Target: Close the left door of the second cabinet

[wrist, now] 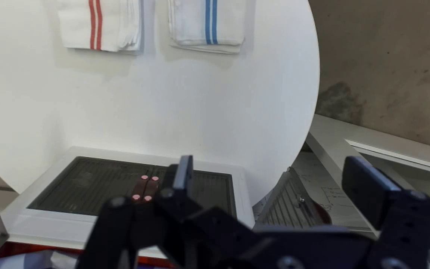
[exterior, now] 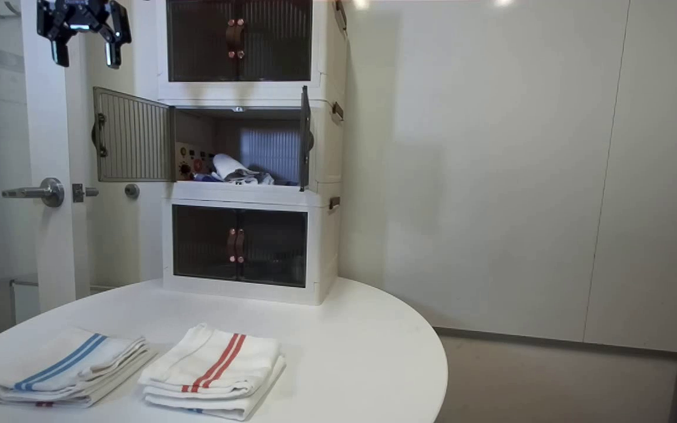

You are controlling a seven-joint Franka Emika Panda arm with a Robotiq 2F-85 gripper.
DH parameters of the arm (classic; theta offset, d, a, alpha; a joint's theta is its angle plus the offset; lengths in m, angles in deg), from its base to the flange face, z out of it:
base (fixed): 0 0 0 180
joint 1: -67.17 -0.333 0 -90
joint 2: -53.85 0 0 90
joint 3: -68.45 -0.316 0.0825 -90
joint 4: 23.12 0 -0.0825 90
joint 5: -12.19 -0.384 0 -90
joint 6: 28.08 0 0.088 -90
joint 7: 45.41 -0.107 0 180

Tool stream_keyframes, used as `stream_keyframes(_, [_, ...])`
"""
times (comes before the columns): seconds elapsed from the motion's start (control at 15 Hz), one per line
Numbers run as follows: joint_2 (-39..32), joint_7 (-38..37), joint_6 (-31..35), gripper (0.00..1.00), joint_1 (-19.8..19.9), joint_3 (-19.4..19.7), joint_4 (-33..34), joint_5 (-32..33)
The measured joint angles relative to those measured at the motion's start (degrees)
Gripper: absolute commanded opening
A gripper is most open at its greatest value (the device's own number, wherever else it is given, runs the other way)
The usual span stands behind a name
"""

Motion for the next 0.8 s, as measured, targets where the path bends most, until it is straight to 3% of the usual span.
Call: stream_keyframes(0.8, [-17.3, -10.4, -1.3, 1.0, -6.0, -0.4, 20.0, 4.2])
